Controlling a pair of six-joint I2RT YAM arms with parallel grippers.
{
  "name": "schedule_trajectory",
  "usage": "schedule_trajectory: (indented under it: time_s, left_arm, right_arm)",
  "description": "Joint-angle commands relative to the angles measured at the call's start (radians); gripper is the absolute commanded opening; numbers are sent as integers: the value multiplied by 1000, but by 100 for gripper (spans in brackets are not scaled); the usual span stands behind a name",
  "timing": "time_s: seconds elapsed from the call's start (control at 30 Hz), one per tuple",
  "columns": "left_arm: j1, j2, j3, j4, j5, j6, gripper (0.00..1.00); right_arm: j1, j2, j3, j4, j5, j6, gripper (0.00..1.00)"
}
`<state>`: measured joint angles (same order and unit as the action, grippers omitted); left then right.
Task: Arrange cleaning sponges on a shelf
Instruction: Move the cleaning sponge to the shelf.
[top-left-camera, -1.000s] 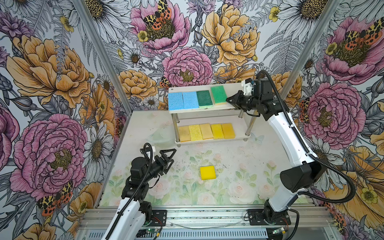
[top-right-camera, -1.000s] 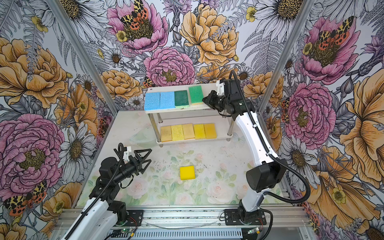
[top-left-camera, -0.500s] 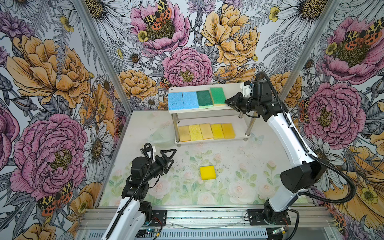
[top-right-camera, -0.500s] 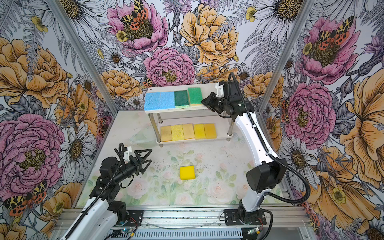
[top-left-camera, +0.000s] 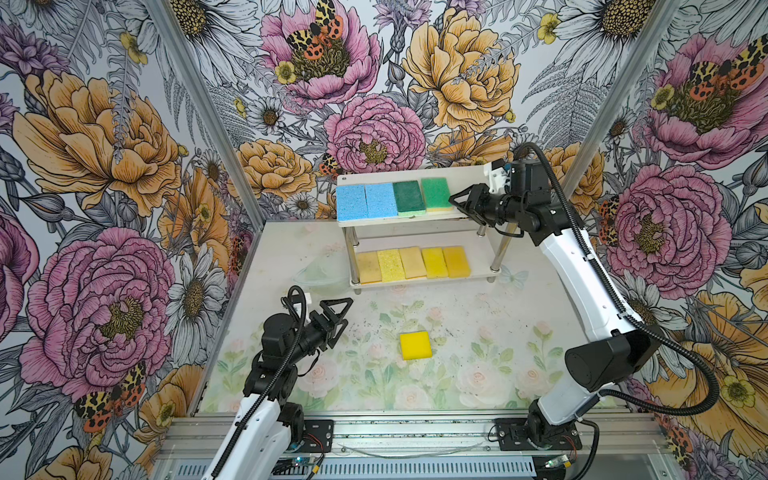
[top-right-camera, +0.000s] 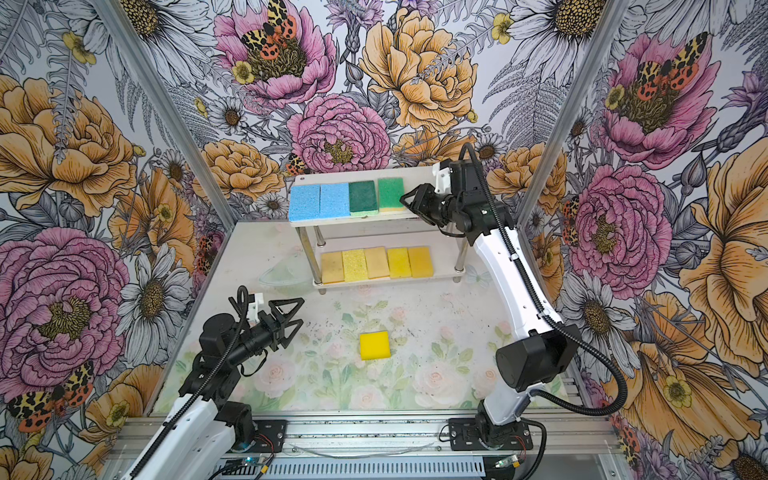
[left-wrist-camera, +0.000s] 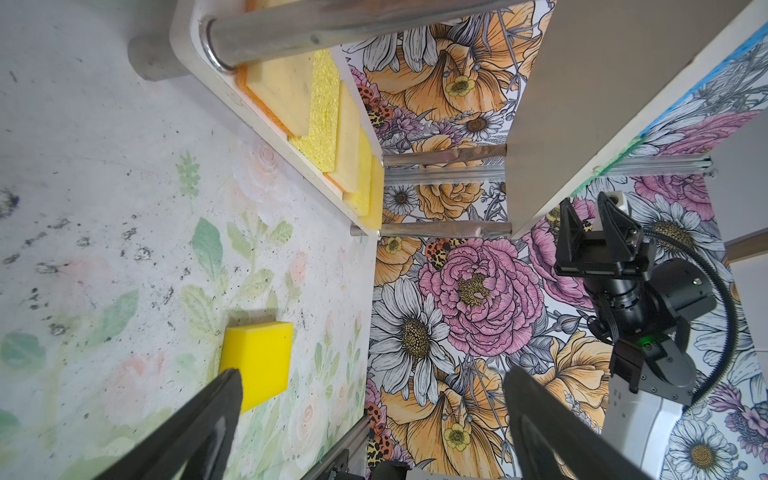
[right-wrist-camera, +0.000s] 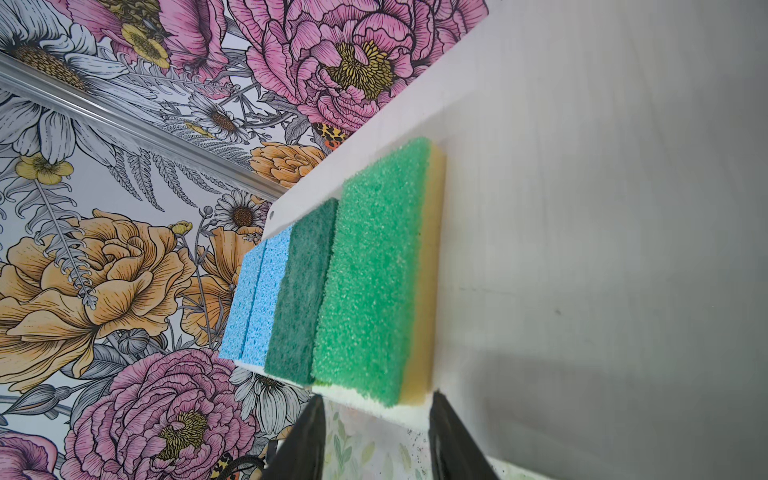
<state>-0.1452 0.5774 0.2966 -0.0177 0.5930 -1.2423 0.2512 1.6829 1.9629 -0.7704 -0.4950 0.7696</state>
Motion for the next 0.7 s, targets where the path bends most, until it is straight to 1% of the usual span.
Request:
schedule_trajectory:
  time_s: [0.0,0.23,0.5,0.67]
  left_arm:
    - [12,-6,-13,15,19,6,99]
    - [24,-21,-15,-10,24,14,99]
    - [33,-9,-17,-2,31,17,99]
    - [35,-7,-20,4,33,17,99]
  right_arm:
    - [-6,52,91,13,-24,-24,43]
    - [-2,138,170,12,-34,-12,46]
    - [4,159,178,13,-37,-11,46]
    - [9,189,207,13,-75,-12,47]
